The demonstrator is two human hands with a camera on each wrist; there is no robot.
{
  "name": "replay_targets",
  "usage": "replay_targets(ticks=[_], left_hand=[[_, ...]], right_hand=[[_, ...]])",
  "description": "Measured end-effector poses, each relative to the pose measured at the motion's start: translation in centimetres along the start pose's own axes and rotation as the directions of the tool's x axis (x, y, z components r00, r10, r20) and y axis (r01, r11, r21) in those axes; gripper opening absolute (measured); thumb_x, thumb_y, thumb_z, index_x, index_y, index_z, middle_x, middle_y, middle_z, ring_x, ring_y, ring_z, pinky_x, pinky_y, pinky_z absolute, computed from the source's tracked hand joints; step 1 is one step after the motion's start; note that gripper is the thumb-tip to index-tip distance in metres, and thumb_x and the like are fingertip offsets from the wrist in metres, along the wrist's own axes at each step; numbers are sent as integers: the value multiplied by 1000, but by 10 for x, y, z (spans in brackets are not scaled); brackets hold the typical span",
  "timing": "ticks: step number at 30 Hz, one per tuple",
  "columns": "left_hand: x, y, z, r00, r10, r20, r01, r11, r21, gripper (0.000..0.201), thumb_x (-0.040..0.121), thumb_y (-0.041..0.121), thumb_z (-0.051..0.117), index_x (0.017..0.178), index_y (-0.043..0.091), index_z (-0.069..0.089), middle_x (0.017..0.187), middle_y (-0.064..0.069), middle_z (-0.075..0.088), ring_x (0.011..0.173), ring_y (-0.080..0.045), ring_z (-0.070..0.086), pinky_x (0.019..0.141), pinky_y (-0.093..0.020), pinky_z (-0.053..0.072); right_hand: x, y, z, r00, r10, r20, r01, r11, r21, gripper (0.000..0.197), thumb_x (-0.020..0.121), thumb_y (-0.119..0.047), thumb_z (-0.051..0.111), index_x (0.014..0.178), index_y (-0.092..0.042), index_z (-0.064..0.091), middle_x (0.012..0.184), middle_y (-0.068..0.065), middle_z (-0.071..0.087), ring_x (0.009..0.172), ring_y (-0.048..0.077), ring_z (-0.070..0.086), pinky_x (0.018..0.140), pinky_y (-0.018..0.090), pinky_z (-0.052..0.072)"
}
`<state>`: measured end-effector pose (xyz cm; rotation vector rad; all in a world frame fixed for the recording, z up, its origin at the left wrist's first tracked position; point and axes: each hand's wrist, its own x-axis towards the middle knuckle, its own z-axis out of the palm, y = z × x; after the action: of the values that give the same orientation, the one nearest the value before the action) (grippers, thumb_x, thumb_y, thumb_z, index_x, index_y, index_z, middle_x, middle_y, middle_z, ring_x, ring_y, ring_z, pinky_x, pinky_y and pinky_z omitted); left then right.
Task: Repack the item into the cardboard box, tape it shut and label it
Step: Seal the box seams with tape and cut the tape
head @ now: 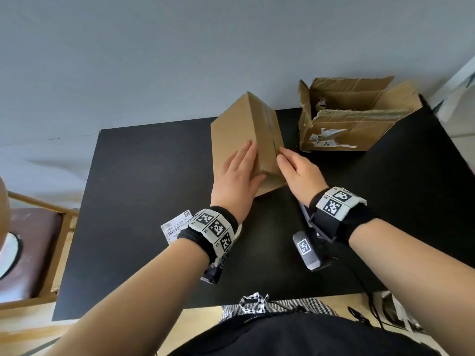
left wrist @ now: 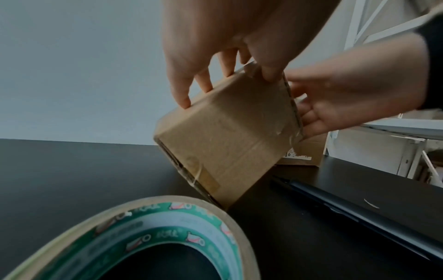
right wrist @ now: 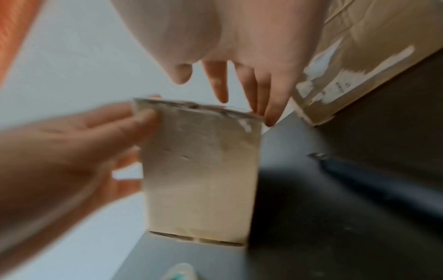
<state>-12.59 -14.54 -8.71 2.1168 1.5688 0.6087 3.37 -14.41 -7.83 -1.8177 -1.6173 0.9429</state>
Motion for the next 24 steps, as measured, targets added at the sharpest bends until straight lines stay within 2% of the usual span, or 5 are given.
replay_targets(ticks=[7,12,15,19,24], left_hand=[[-3,-14,-6,968,-217,123,218,976,9,78,88,56,48,150,29,9,155,-2,21,139,-25,27,110,-40,31],[-1,-32,-20,932,-359,55,356,876,-326,78,66,84,44,116,25,53,117,-2,60,102,-15,60,92,-41,50],[-4,-40,-30,883,-470,-2,448,842,-300,84,57,81,52,116,20,52,116,-5,58,96,-16,60,87,-40,53],[-9,-40,-39,847,-530,-49,516,840,-165,114,62,71,68,147,16,16,142,-8,34,123,-23,46,97,-39,46],[-8,-44,-56,846,-529,-63,528,814,243,123,50,84,60,144,17,17,134,-10,34,120,-32,45,91,-46,47]], right_hand=[[4,-3,9,990,-14,142,3,997,78,71,86,-51,54,144,-18,30,140,7,38,129,20,38,99,24,31],[7,-14,19,992,-75,104,62,991,122,47,97,-25,45,142,-15,37,144,5,41,133,17,38,108,24,30],[13,-21,33,976,5,220,-54,975,217,49,97,-18,43,145,-16,31,146,4,40,134,19,40,112,37,32],[17,-32,47,956,-14,293,-92,934,345,42,98,-8,37,140,-13,41,142,6,45,127,21,46,105,34,42],[16,-38,51,929,-67,363,-41,958,283,44,98,-4,35,140,-15,40,143,3,43,126,18,46,94,26,46]])
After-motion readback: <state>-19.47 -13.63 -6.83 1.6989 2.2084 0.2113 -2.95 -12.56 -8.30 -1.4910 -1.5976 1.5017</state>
